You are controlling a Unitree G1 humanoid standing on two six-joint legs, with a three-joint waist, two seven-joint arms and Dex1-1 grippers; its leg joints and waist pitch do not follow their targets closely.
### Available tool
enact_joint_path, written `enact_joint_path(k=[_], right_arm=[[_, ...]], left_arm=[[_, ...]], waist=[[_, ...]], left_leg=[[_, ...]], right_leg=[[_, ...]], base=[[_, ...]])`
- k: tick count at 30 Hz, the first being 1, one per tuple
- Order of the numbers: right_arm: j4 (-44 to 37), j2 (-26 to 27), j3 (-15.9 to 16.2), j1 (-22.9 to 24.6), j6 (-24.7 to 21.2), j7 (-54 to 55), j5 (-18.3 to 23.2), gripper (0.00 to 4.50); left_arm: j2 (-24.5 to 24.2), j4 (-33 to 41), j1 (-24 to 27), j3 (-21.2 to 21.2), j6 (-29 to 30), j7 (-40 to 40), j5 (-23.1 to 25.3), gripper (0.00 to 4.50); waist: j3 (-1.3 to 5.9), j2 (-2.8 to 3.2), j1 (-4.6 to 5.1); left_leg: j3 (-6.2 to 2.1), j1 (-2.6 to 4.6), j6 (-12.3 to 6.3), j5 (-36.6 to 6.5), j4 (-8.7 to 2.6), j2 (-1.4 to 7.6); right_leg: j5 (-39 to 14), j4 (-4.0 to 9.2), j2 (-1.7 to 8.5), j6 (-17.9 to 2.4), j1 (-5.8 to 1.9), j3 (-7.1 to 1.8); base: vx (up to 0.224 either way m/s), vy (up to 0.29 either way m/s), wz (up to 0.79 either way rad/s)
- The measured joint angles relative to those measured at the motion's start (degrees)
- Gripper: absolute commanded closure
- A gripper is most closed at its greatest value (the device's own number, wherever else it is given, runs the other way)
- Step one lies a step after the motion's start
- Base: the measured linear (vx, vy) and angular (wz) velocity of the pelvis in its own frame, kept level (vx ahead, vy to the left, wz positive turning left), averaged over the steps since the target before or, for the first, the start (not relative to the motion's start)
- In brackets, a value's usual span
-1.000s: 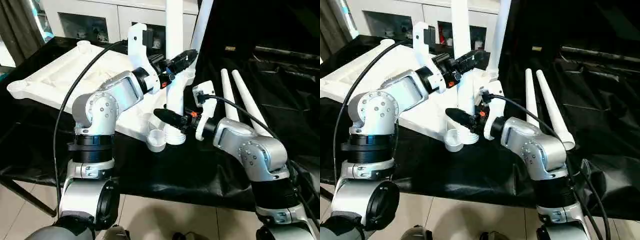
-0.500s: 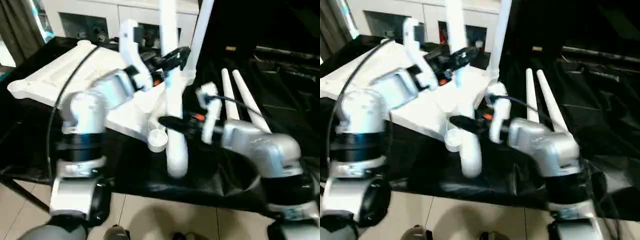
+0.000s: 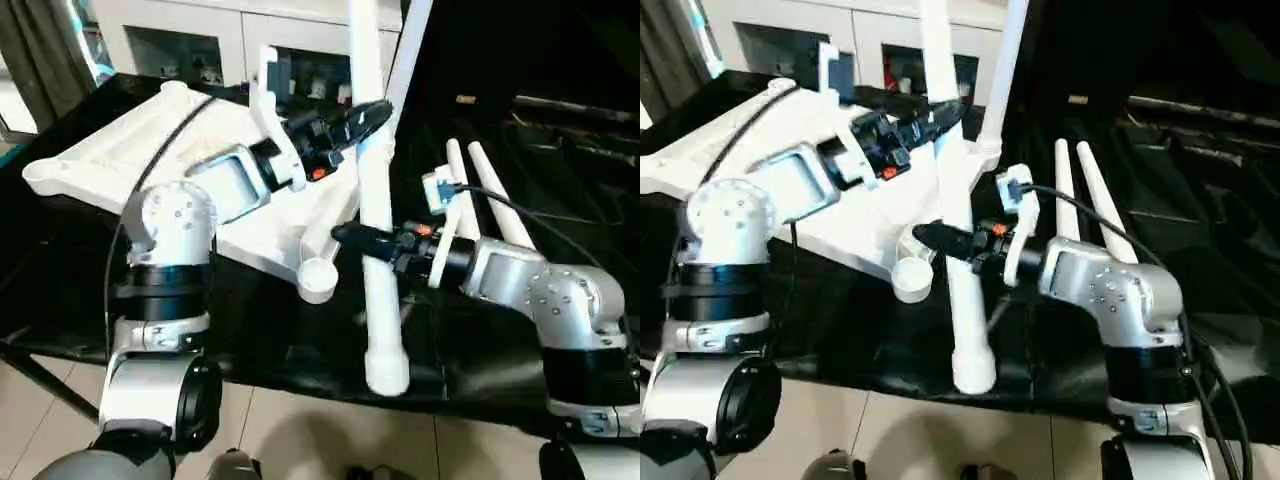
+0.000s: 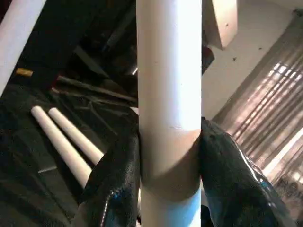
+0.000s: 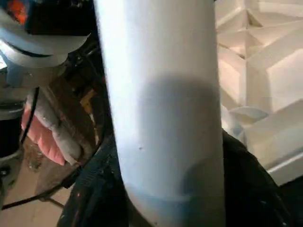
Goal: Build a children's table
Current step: Pick table leg
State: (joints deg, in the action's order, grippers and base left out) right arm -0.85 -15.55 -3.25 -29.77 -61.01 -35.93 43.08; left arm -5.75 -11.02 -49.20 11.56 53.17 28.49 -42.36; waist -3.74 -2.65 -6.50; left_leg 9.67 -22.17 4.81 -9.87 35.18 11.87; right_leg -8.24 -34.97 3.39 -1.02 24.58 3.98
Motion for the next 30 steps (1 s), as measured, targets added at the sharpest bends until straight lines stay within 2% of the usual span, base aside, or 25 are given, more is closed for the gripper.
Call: enact_joint_path(k=[14, 17, 18, 19, 20, 22, 26, 30], right_arm=[[0.0, 1.4, 0.8, -1.5, 2.7, 1.7, -1.5, 2.78], [0.0, 1.3, 1.6, -1.8, 4.3, 1.7, -2.8, 2.78], [0.2, 1.4, 1.6, -1.9, 4.5, 1.7, -2.9, 2.44], [0.5, 1.4, 1.6, -2.0, 4.8, 1.7, -2.9, 2.44], [1.0, 1.5, 1.6, -2.2, 4.9, 1.7, -2.8, 2.10], [1.3, 1.5, 1.0, -2.3, 5.0, 1.8, -2.7, 2.08], [1.3, -0.2, 0.9, -2.3, 5.1, 1.7, -3.1, 1.65], [0.9, -1.3, 1.2, -2.0, 5.1, 0.0, -3.1, 1.64]], left_arm=[[-0.3, -1.5, -0.8, 1.4, -2.1, -1.2, -0.2, 2.96], [-0.5, -2.0, -1.2, 1.5, -2.4, -1.2, -0.2, 2.96], [-0.6, -2.7, -1.5, 1.5, -2.7, -1.2, -0.2, 2.96], [-0.6, -3.1, -1.7, 1.5, -2.9, -1.2, -0.2, 2.96], [-0.6, -3.4, -1.9, 1.5, -3.1, -1.2, -0.2, 2.96], [-1.0, -3.9, -2.1, 1.6, -4.2, -1.5, 0.3, 2.96], [-3.1, -5.5, -3.3, 3.3, -6.1, -2.0, 1.8, 2.96], [-3.5, -7.8, -5.1, 3.6, -7.1, -1.7, 2.1, 2.96]], waist=[[0.00, -0.01, -0.03], [0.00, -0.01, -0.01], [0.00, -0.01, -0.01], [0.00, -0.01, -0.01], [0.00, -0.01, -0.01], [0.00, 0.00, 0.00], [0.00, 0.00, 0.01], [0.00, 0.00, -0.21]], left_leg=[[0.02, 0.01, 0.00, 0.0, 0.00, 0.00], [0.01, 0.01, 0.00, 0.0, 0.00, 0.00], [0.03, 0.00, 0.00, 0.0, 0.00, 0.00], [0.02, 0.00, 0.00, 0.0, 0.00, 0.00], [0.02, 0.00, 0.00, 0.0, 0.00, 0.00], [0.01, 0.01, 0.00, 0.0, 0.00, 0.00], [0.01, 0.01, 0.00, 0.0, -0.01, 0.00], [0.02, -0.02, 0.00, 0.0, 0.00, 0.00]], right_leg=[[0.0, 0.00, 0.00, 0.0, 0.00, -0.01], [0.0, 0.00, 0.00, 0.0, 0.00, -0.01], [0.0, 0.01, 0.00, 0.0, 0.00, -0.01], [0.0, 0.01, 0.00, 0.0, 0.00, -0.01], [0.0, 0.01, 0.00, 0.0, 0.00, -0.02], [0.0, 0.01, 0.00, 0.0, 0.00, -0.01], [0.0, 0.01, 0.00, 0.0, 0.00, -0.01], [0.0, 0.02, 0.00, 0.0, 0.00, 0.00]], base=[[0.000, 0.000, 0.00], [0.000, 0.000, 0.00], [0.000, 0.000, 0.00], [0.000, 0.000, 0.00], [0.000, 0.000, 0.00], [0.000, 0.000, 0.00], [0.000, 0.000, 0.00], [0.000, 0.000, 0.00]])
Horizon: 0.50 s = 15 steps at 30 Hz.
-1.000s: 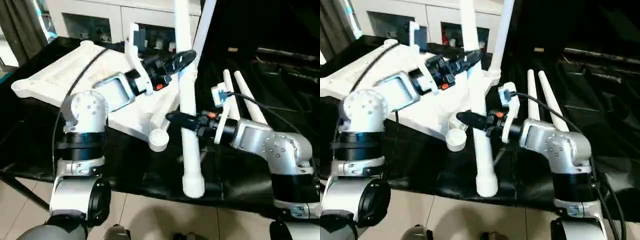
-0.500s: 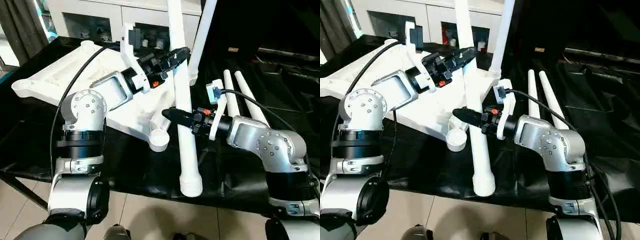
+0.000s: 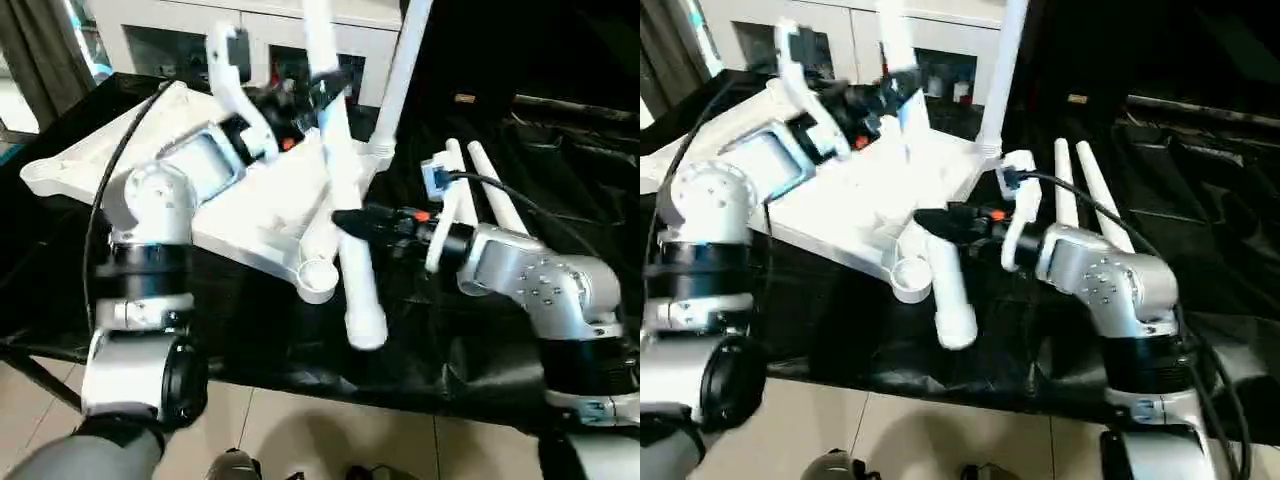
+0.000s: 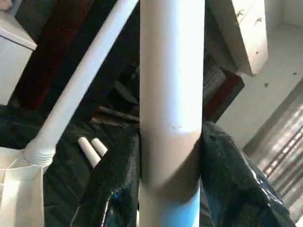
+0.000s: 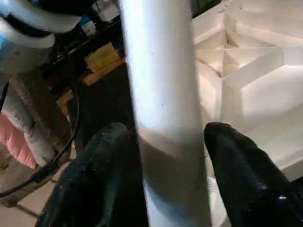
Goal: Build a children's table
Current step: Pick table leg
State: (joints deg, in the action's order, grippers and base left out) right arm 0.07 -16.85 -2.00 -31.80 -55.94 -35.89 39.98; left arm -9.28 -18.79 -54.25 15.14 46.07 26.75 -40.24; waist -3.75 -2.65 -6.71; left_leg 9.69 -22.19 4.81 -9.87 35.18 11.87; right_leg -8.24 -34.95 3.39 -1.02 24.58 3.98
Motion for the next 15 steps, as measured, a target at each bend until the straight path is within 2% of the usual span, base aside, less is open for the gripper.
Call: enact_joint_path(k=[6, 10, 15], right_arm=[[-2.2, -3.8, 0.5, 1.6, -1.0, -4.0, 0.5, 1.64], [-2.1, -4.0, 1.0, 2.2, -1.9, -4.1, 0.5, 2.01], [-0.9, -4.3, 3.8, 3.1, -2.0, -4.6, -1.0, 2.44]], left_arm=[[-1.7, -2.2, -1.7, 0.3, -0.9, 1.2, 0.1, 2.96], [-1.6, -2.4, -2.1, 0.7, -0.6, 1.8, -0.3, 2.96], [-1.5, -2.8, -2.2, 1.4, 0.5, 2.0, -1.7, 2.96]], waist=[[0.00, 0.00, 0.08], [0.00, 0.00, 0.14], [0.00, 0.00, 0.11]], left_leg=[[0.01, 0.02, 0.00, 0.0, 0.00, 0.00], [0.00, 0.03, 0.00, 0.0, 0.00, 0.00], [0.01, 0.03, 0.00, 0.0, 0.00, 0.00]], right_leg=[[0.0, 0.00, 0.00, 0.0, 0.00, -0.01], [0.0, -0.01, 0.00, 0.0, 0.00, -0.01], [0.0, -0.02, 0.00, 0.0, 0.00, -0.01]], base=[[0.000, 0.000, 0.00], [0.000, 0.000, 0.00], [0.000, 0.000, 0.00]])
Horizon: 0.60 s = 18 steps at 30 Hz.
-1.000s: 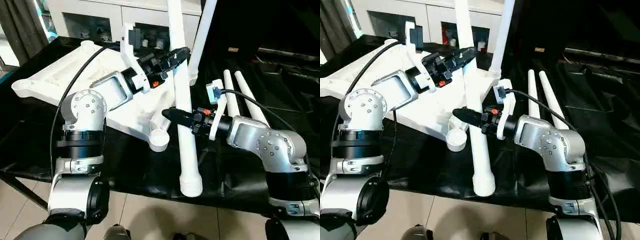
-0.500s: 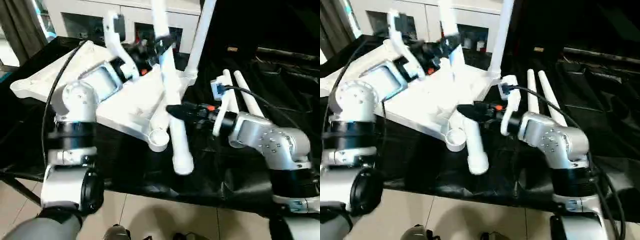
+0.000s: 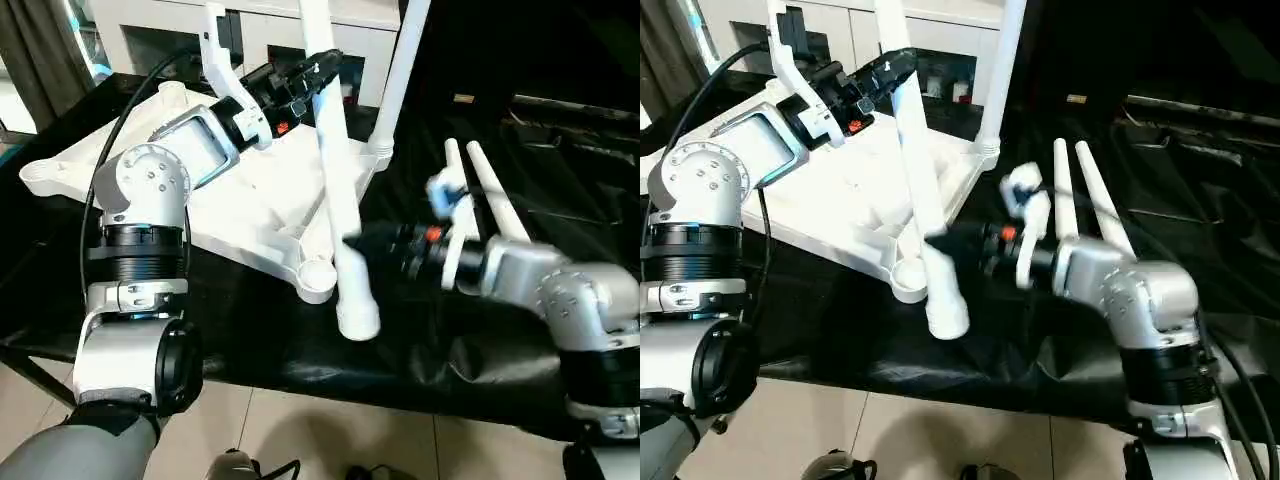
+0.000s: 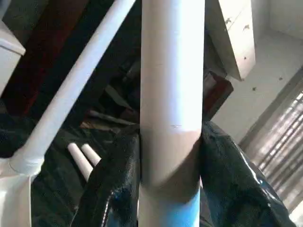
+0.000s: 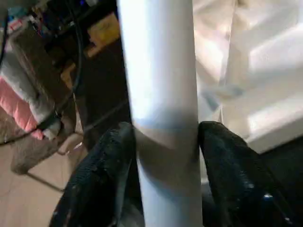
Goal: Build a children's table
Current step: Pick table leg
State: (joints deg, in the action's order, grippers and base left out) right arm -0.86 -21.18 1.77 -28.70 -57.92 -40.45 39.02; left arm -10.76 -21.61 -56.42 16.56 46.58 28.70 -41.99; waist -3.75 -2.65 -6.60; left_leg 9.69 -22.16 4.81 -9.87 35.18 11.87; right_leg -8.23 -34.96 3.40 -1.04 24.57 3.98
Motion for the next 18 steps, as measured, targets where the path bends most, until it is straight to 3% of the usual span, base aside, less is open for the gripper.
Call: enact_joint_path(k=[2, 11, 12, 18], right_arm=[[0.0, -0.1, 0.5, 0.0, 0.3, -0.4, -0.5, 2.63], [1.0, -0.2, 1.1, 0.0, 1.3, -1.4, -1.3, 2.71], [1.0, -0.2, 1.2, 0.0, 1.5, -1.4, -1.3, 2.16], [1.8, -0.2, 2.8, 1.0, 0.8, -1.4, -1.7, 1.72]], left_arm=[[0.0, -0.2, 0.0, 0.3, 0.6, 0.0, -0.4, 2.96], [0.0, -0.5, 0.0, 1.2, 2.0, -0.2, -1.0, 2.96], [0.0, -0.5, 0.0, 1.2, 2.0, -0.2, -1.0, 2.96], [0.4, -0.5, -0.7, 1.8, 1.9, -0.1, -2.9, 2.96]], waist=[[0.00, 0.00, 0.00], [0.00, 0.00, 0.00], [0.00, 0.00, 0.00], [0.00, 0.00, -0.06]], left_leg=[[0.00, 0.00, 0.00, 0.0, 0.00, 0.00], [0.00, -0.01, 0.00, 0.0, 0.00, 0.00], [0.00, 0.00, 0.00, 0.0, 0.00, 0.01], [0.00, -0.01, 0.00, 0.0, 0.00, 0.00]], right_leg=[[0.0, 0.00, 0.00, 0.0, 0.00, 0.00], [0.0, 0.00, 0.00, 0.0, 0.00, 0.00], [0.0, 0.00, 0.00, 0.0, 0.00, 0.00], [0.0, 0.01, 0.00, 0.0, 0.00, 0.00]], base=[[0.000, 0.000, 0.00], [0.000, 0.000, 0.00], [0.000, 0.000, 0.00], [0.000, 0.000, 0.00]])
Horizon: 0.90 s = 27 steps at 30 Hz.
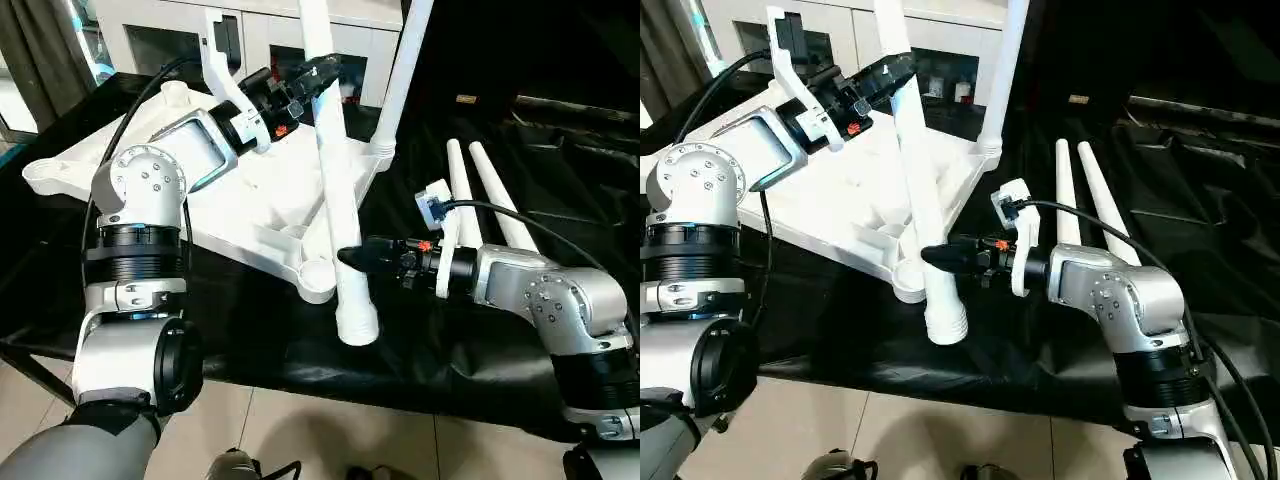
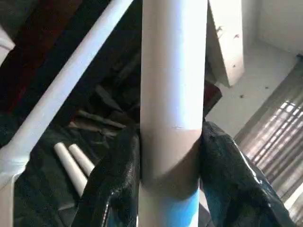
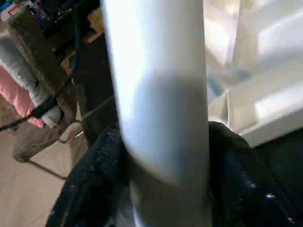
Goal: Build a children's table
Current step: Pick table leg
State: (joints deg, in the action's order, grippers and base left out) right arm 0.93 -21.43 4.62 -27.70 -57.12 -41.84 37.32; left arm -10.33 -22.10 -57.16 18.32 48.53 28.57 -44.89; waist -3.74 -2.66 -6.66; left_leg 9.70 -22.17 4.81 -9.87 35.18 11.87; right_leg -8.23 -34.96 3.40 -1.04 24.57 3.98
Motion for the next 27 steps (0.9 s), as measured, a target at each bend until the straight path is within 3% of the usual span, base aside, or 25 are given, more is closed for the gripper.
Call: enact_joint_path(k=[4, 6, 10, 17, 20, 27], right_arm=[[0.3, -0.1, 0.9, 0.3, -0.3, 0.0, -1.3, 1.71], [0.3, 0.0, 1.0, 0.3, -0.3, 0.0, -1.5, 2.06], [0.3, 0.6, 1.0, 0.3, -0.3, 0.0, -1.4, 2.33], [0.3, 0.6, 1.0, 0.2, -0.2, -0.1, -1.3, 2.38], [0.3, 1.2, 1.0, 0.2, 0.0, 0.0, -1.3, 2.39], [0.4, 2.5, -1.8, -1.5, 0.5, 1.7, -1.0, 2.57]], left_arm=[[0.1, 0.0, -0.9, 0.0, 0.0, 0.2, -0.3, 2.96], [0.1, 0.1, -1.0, 0.0, 0.0, 0.6, -0.3, 2.96], [0.0, 0.1, -1.0, -0.1, -0.1, 0.7, -0.3, 2.96], [-0.3, 0.1, -1.0, -0.3, -0.3, 0.7, -0.2, 2.96], [-0.4, 0.7, -0.7, -0.9, -0.9, 0.7, 0.3, 2.26], [3.0, 8.0, 6.2, -4.4, 1.6, -0.4, 0.2, 1.73]], waist=[[0.00, 0.00, 0.05], [0.00, 0.00, 0.05], [0.00, 0.00, 0.07], [0.00, -0.01, 0.05], [0.00, -0.01, 0.06], [0.01, -0.03, 0.01]], left_leg=[[0.00, 0.01, 0.00, 0.0, 0.00, 0.00], [0.01, 0.01, 0.00, 0.0, 0.00, 0.00], [0.00, 0.00, 0.00, 0.0, 0.00, 0.00], [0.01, 0.00, 0.00, 0.0, 0.00, 0.00], [0.00, 0.00, 0.00, 0.0, 0.00, 0.00], [0.04, 0.00, 0.00, 0.0, 0.01, 0.00]], right_leg=[[0.0, 0.00, 0.00, 0.0, 0.00, 0.00], [0.0, -0.01, 0.00, 0.0, 0.00, 0.00], [0.0, 0.00, 0.00, 0.0, 0.00, 0.01], [0.0, 0.00, 0.00, 0.0, 0.00, 0.00], [0.0, 0.00, 0.00, 0.0, 0.00, 0.00], [0.0, -0.01, 0.04, 0.0, -0.01, 0.00]], base=[[0.000, 0.000, 0.00], [0.000, 0.000, 0.00], [0.000, 0.000, 0.00], [0.000, 0.000, 0.00], [0.000, 0.000, 0.00], [0.000, 0.000, 0.00]])
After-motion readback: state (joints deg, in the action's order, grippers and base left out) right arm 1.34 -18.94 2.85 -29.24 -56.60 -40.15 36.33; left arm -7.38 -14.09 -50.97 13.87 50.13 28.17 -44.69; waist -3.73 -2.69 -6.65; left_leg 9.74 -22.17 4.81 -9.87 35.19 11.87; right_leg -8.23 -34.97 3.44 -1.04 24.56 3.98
